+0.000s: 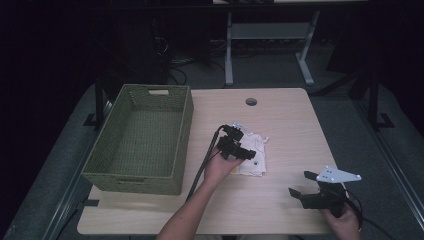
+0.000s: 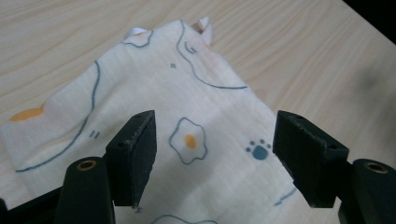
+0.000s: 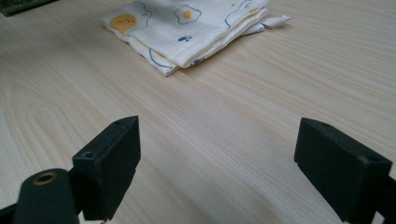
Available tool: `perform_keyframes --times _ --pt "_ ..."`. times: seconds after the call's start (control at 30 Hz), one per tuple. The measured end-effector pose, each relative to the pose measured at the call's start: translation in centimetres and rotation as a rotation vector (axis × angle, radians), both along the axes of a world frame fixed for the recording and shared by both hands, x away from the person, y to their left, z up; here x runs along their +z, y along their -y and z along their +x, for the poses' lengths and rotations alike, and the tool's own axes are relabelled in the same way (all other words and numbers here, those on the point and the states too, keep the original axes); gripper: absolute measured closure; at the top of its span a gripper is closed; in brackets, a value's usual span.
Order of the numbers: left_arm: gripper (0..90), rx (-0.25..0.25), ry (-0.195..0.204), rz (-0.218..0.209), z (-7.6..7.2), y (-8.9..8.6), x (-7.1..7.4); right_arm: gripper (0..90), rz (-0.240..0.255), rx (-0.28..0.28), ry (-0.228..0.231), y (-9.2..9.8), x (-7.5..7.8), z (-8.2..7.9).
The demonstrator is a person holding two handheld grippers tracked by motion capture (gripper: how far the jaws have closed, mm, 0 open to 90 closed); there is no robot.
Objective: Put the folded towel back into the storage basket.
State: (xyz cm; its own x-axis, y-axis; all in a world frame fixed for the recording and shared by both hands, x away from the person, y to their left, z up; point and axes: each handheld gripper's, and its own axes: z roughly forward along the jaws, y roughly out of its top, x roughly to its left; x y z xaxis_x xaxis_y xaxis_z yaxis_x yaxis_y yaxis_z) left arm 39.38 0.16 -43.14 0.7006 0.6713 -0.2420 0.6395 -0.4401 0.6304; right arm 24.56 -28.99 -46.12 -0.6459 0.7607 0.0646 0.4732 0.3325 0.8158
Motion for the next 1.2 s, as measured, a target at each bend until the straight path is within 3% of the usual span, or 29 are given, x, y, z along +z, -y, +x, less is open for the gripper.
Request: perform_keyframes --times 0.13,0.17,0.2,0.47,0.57,0.6,0.67,0.7,0.73,1.2 --pt "31.1 0.019 0.016 0.020 0.4 0.2 -0.2 14.2 0.001 0.001 -0.001 0.0 0.0 0.0" --pt "31.2 0.022 0.027 0.050 0.6 0.4 -0.2 14.2 0.002 0.002 -0.001 0.0 0.0 0.0" --pt "31.4 0.022 0.027 0.050 0.6 0.4 -0.2 14.2 0.001 0.003 -0.001 0.0 0.0 0.0" --pt "33.8 0.028 -0.013 0.121 1.6 0.8 -1.7 14.2 0.004 0.006 0.001 0.0 0.0 0.0" --pt "35.6 0.039 -0.004 0.149 1.4 1.2 -2.2 14.2 0.007 0.006 0.001 0.0 0.0 0.0" --pt "35.7 0.032 0.021 0.177 1.2 1.4 -2.2 14.2 0.007 0.006 0.001 0.0 0.0 0.0" --pt "36.7 0.030 0.035 0.191 1.1 1.6 -2.2 14.2 0.007 0.007 0.002 0.0 0.0 0.0" --pt "37.0 0.018 0.073 0.237 0.7 2.0 -2.3 14.2 0.006 0.008 0.003 0.0 0.1 0.0" --pt "37.2 0.016 0.092 0.254 0.5 2.2 -2.4 14.1 0.007 0.008 0.004 0.0 0.1 -0.1" --pt "51.6 0.003 0.117 0.241 0.0 2.1 -2.4 14.2 -0.004 0.012 0.002 -0.3 0.0 -0.1"
